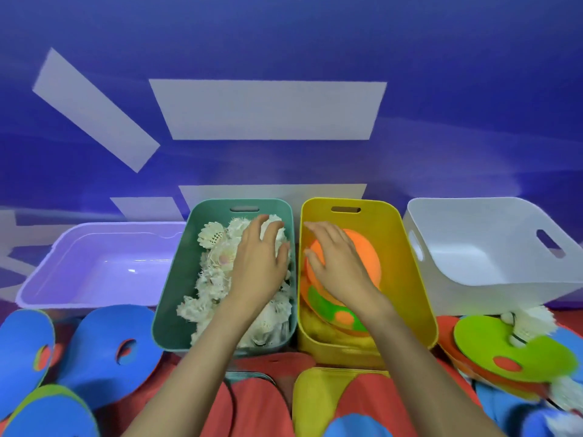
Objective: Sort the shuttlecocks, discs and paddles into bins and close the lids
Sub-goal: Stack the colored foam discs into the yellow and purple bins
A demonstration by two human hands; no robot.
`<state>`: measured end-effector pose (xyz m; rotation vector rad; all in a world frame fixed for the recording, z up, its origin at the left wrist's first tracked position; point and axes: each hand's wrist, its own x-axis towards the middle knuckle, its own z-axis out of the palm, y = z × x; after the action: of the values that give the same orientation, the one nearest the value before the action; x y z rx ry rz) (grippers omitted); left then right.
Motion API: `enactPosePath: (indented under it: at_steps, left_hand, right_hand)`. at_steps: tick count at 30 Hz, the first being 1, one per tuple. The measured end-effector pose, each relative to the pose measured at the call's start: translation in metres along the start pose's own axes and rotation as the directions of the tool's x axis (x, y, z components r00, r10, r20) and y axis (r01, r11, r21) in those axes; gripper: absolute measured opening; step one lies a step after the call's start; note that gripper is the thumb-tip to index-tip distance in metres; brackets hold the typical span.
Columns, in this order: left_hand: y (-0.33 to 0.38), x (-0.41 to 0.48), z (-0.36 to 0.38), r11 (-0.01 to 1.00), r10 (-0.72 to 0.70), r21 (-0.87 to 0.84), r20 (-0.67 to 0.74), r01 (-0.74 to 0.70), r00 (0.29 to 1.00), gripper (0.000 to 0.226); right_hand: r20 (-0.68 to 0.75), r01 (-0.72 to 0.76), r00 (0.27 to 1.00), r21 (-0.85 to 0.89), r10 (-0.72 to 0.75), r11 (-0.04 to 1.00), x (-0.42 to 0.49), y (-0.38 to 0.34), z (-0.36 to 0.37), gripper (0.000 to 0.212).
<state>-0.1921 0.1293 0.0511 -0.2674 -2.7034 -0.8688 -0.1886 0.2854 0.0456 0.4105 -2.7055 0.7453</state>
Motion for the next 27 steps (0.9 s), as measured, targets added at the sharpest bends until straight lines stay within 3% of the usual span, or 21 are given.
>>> enactPosePath:
  at_steps: [6,11,20,23,27]
  left_hand:
    - [0.094,-0.048,0.044,0.992,0.107,-0.072,-0.018,-0.108,0.994,0.036]
    - [0.181,-0.104,0.1,0.987,0.111,-0.117,0.03,-0.107,0.993,0.033]
    - [0.277,-0.178,0.204,0.99,0.069,-0.138,0.254,-0.035,0.965,0.037]
    - [0.29,-0.183,0.229,0.994,0.039,-0.113,0.361,0.002,0.932,0.031]
    - [0.313,-0.172,0.255,0.997,0.02,-0.073,0.439,0.014,0.898,0.027]
  right_hand:
    - [-0.102,-0.047,0.993,0.051,0.052,0.998,-0.075,0.058,-0.074,0.044]
    - [-0.108,-0.108,0.987,0.087,0.117,0.99,-0.156,0.134,-0.134,0.043]
    - [-0.015,-0.326,0.944,0.084,0.329,0.942,-0.279,0.253,-0.18,0.034]
    - [0.066,-0.415,0.909,0.064,0.411,0.908,-0.294,0.283,-0.18,0.033]
    - [0.047,-0.49,0.872,0.052,0.488,0.87,-0.288,0.312,-0.182,0.029]
